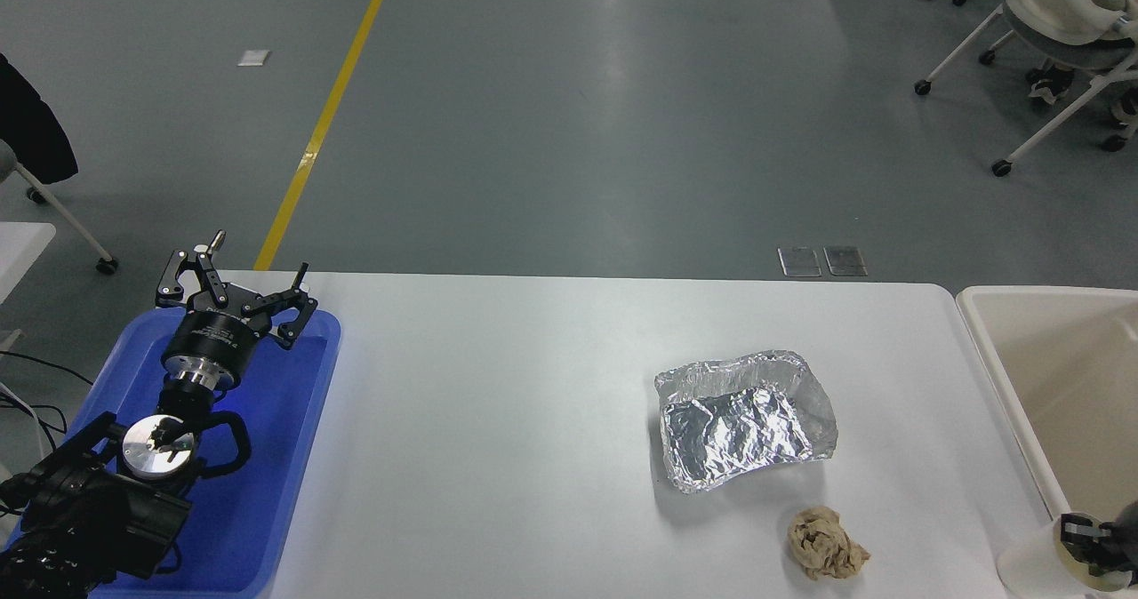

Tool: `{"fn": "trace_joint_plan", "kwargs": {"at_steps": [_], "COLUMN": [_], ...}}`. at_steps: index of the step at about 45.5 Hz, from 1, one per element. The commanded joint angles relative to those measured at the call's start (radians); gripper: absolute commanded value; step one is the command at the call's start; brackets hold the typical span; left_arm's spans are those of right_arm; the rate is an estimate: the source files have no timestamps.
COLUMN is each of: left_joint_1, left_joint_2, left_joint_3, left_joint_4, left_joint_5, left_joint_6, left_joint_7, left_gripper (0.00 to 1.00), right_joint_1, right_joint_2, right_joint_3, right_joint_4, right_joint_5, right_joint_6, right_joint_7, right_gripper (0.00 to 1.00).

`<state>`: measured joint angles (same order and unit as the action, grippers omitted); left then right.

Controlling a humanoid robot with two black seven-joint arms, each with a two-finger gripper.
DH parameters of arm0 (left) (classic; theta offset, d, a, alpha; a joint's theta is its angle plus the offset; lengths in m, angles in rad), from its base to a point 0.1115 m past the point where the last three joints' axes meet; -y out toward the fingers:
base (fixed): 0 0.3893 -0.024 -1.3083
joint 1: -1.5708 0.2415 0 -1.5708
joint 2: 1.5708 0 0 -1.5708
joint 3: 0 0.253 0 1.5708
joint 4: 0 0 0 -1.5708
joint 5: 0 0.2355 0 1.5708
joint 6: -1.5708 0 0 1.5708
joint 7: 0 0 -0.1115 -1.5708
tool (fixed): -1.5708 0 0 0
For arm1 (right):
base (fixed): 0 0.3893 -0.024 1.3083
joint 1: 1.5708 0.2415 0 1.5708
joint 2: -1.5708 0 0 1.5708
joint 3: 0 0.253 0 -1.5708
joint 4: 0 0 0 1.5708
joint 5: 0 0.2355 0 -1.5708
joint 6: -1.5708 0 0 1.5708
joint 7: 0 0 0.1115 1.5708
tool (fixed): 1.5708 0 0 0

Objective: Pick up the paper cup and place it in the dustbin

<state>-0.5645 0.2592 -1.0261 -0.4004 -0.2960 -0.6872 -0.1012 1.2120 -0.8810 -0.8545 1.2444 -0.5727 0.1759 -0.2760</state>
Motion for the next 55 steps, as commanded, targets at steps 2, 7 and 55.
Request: {"fn": "trace_joint_plan", "kwargs": {"at_steps": [2,7,55], "left_joint_1": [0.0,0.0,0.0], "left_joint_2": [0.0,0.0,0.0], "left_joint_3": [0.001,0.0,0.0], "left_joint_4": [-0.001,0.0,0.0], "left_joint_5": [0.0,0.0,0.0], "left_joint_6": [0.0,0.0,0.0], "left_joint_7": [0.0,0.0,0.0], "left_gripper": [1.0,1.0,1.0], "right_joint_1": [0.012,0.047,0.85], "right_joint_2": [-0.001,-0.01,-0.147], "right_joint_3": [0.012,0.012,-0.001], "right_joint_4": [0.02,0.033,0.014], "right_joint_5": [-0.004,-0.004,0.01], "right_joint_6": [-0.001,0.0,0.399], "right_joint_7": [0.001,0.001,-0.011], "right_gripper": [0.0,0.0,0.0]}}
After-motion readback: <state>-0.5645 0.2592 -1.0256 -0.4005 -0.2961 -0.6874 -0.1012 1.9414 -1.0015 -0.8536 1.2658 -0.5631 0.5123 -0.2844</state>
